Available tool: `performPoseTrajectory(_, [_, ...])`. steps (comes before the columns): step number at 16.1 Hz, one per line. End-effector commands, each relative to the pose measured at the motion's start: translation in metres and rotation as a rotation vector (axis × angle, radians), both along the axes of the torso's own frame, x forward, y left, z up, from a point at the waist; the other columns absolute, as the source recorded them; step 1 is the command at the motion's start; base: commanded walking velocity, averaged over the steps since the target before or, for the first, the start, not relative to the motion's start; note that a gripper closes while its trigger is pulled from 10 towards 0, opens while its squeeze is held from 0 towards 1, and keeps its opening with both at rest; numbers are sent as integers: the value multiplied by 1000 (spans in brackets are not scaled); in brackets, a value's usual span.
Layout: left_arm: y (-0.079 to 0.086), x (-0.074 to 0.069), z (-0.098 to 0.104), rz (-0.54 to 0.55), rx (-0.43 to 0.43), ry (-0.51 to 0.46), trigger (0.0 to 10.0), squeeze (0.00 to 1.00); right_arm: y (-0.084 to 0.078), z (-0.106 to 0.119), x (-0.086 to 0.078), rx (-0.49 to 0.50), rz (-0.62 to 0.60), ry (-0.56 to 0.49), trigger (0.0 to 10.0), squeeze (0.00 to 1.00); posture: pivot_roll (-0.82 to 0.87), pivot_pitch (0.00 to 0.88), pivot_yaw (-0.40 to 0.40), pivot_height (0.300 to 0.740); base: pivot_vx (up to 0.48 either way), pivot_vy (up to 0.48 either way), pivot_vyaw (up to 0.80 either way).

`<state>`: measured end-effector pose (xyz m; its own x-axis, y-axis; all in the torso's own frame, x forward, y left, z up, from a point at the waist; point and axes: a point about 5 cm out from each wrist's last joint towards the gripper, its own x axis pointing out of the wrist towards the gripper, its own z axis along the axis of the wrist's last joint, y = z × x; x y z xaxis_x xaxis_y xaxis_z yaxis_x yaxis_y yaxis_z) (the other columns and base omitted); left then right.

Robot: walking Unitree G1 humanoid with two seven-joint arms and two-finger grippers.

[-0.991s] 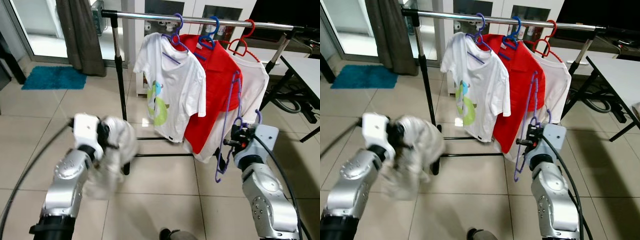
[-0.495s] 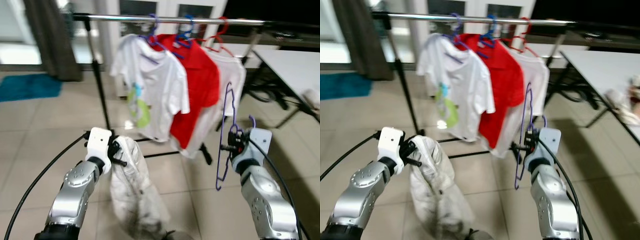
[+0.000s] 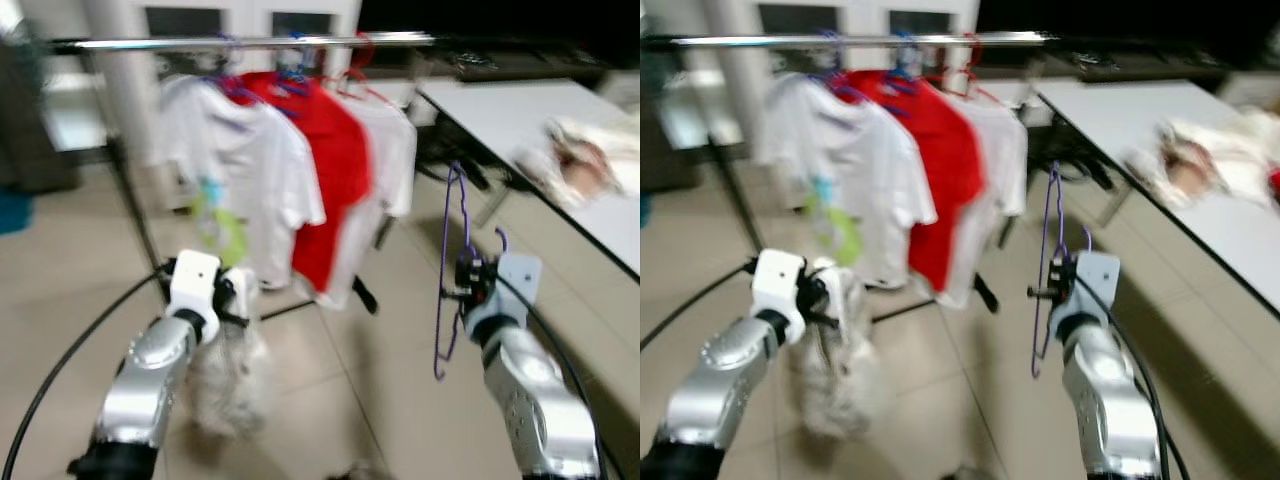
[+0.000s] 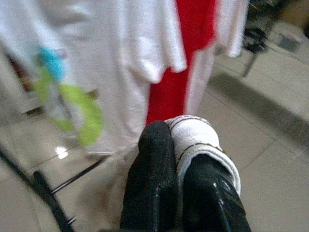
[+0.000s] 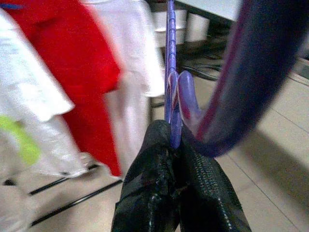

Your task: Hang hanger

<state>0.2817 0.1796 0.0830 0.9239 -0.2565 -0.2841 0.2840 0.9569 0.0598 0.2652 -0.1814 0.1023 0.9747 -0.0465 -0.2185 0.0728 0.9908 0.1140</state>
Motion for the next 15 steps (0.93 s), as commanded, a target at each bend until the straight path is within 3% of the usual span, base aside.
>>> performPoseTrajectory(1, [-15, -1, 11, -65, -13, -48, 10000, 0, -9, -5, -5, 10, -40, 35, 10000, 0, -155, 0, -60, 740, 0, 0, -750])
performPoseTrajectory(3, [-7, 4, 8, -27, -5, -38, 10000, 0, -1, -8, -6, 43, -39, 40, 10000, 0, -150, 0, -58, 740, 0, 0, -753])
performPoseTrajectory(8, [-12, 6, 14, -24, -22, -55, 10000, 0, 3, -6, -1, 9, -19, 23, 10000, 0, -149, 0, -63, 740, 0, 0, -759])
performPoseTrajectory(11, [-15, 13, 18, 7, -85, -67, 10000, 0, 0, -3, 5, -20, -15, 15, 10000, 0, -156, 0, -67, 740, 0, 0, -773])
performPoseTrajectory(15, [-13, 10, 17, 25, -70, -74, 10000, 0, 1, -4, 3, -24, -10, 24, 10000, 0, -157, 0, -75, 740, 0, 0, -775])
